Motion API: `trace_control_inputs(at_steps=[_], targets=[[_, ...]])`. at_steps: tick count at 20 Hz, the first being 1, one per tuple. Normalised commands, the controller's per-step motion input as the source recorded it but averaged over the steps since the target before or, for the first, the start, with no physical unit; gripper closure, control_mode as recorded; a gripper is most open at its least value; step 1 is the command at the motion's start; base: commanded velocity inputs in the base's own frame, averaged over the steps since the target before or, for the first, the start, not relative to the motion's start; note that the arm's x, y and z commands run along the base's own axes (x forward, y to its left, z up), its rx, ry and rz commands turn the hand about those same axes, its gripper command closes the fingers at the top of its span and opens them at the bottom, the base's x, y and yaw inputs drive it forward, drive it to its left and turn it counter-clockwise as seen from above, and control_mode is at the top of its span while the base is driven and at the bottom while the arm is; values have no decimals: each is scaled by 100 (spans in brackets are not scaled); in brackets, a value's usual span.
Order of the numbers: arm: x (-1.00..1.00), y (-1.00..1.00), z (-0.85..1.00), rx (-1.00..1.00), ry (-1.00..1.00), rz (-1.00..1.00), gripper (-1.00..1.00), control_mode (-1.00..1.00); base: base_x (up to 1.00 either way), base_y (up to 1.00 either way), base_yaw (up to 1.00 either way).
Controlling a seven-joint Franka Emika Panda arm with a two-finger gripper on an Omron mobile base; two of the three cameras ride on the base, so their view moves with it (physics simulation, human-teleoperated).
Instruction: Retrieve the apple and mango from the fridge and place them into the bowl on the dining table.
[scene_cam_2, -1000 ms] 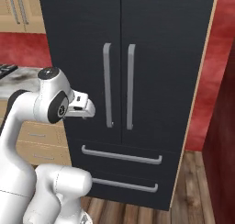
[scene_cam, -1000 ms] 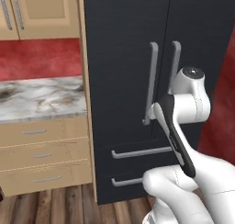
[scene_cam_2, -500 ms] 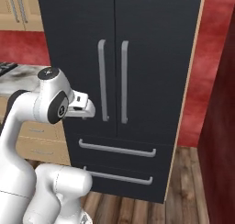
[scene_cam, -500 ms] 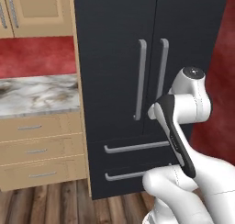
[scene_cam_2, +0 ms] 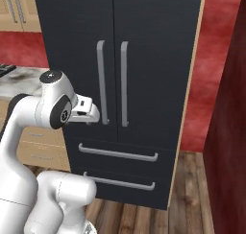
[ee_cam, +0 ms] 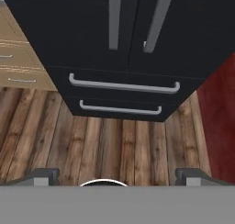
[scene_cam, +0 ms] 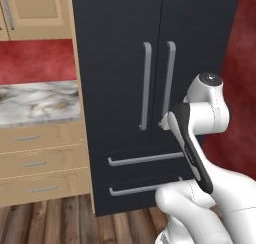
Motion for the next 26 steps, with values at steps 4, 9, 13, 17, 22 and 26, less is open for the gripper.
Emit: trace_control_inputs(at_steps=[4,9,13,17,22,26], targets=[[0,0,0,0,0,0,-100,100,-16,-11,0],[11,0,0,0,0,0,-100,-100,0,0,0],[21,0,0,0,0,0,-100,-100,0,0,0],[40,-13,6,1,-1,0,-100,-100,0,0,0],[31,-43,10,1,-1,-3,-100,-100,0,0,0],[41,-43,8,2,-3,-3,-100,-100,0,0,0]])
